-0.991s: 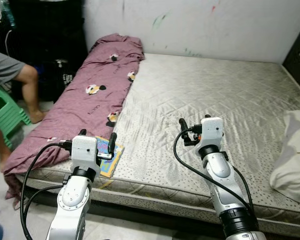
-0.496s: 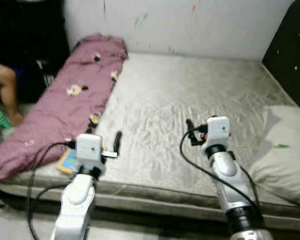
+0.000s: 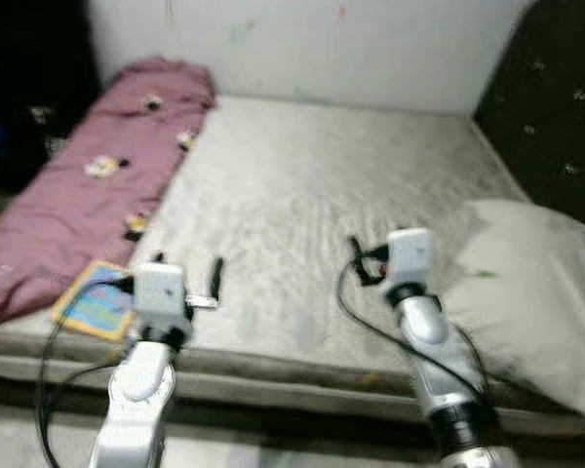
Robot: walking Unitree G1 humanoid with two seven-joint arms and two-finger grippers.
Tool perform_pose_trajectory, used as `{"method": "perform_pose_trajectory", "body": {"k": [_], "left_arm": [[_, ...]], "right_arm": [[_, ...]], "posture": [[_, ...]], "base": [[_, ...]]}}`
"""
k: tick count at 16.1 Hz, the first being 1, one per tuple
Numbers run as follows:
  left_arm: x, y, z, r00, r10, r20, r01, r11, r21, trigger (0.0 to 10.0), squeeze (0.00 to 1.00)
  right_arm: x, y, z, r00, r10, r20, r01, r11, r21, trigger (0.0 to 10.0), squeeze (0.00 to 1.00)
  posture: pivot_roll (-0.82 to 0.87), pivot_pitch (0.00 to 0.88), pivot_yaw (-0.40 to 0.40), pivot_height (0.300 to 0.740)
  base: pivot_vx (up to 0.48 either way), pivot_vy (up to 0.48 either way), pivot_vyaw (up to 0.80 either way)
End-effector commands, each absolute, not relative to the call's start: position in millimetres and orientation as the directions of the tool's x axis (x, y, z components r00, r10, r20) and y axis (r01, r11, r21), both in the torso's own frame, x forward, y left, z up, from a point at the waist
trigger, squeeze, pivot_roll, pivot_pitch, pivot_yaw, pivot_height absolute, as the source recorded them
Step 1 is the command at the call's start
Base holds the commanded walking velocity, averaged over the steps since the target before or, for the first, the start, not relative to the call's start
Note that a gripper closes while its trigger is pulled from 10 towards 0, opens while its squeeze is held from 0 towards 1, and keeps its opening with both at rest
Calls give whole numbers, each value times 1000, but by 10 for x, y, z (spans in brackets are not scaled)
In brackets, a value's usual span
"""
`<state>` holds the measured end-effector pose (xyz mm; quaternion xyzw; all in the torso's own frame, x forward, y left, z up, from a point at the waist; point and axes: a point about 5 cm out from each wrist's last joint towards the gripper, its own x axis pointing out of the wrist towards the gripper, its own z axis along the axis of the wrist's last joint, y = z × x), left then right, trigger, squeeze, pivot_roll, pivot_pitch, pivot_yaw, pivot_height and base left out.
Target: Clean up the room
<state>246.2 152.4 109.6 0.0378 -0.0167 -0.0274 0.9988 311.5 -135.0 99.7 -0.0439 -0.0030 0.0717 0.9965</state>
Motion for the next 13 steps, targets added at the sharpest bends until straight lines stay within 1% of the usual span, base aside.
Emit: {"method": "perform_pose_trajectory", "body": {"k": [1, 5, 7, 10, 11, 13], "left_arm": [[2467, 1466, 1119, 996, -75, 38, 73, 995, 69, 10000, 0], [2462, 1482, 1128, 997, -63, 42, 60, 996, 62, 10000, 0], [2453, 1533, 1143, 998, -32, 48, 29, 998, 57, 10000, 0], [2446, 1654, 1121, 998, 48, 34, -49, 999, 19, 10000, 0], [2453, 1692, 1119, 996, 77, 32, -78, 997, 2, 10000, 0], [2458, 1691, 1126, 997, 74, 37, -74, 997, 4, 10000, 0]], "right_arm": [[3135, -1430, 1030, 992, 125, 4, -124, 987, -100, 10000, 0], [3135, -1428, 1043, 992, 129, 10, -128, 987, -99, 10000, 0], [3121, -1419, 1067, 989, 143, 22, -141, 986, -90, 10000, 0], [3105, -1428, 1068, 989, 149, 24, -147, 986, -76, 10000, 0], [3106, -1426, 1063, 988, 152, 23, -150, 986, -74, 10000, 0], [3106, -1425, 1061, 988, 153, 21, -151, 986, -73, 10000, 0]], "posture": [[-36, 0, -41, 740], [-36, 0, -42, 740], [-35, 0, -42, 740], [-35, 0, -43, 740], [-35, 0, -43, 740], [-34, 0, -44, 740]], "base": [[0, -315, 0], [0, -315, 0], [0, -319, 0], [0, -319, 0], [0, 0, 0], [0, 0, 0]]}}
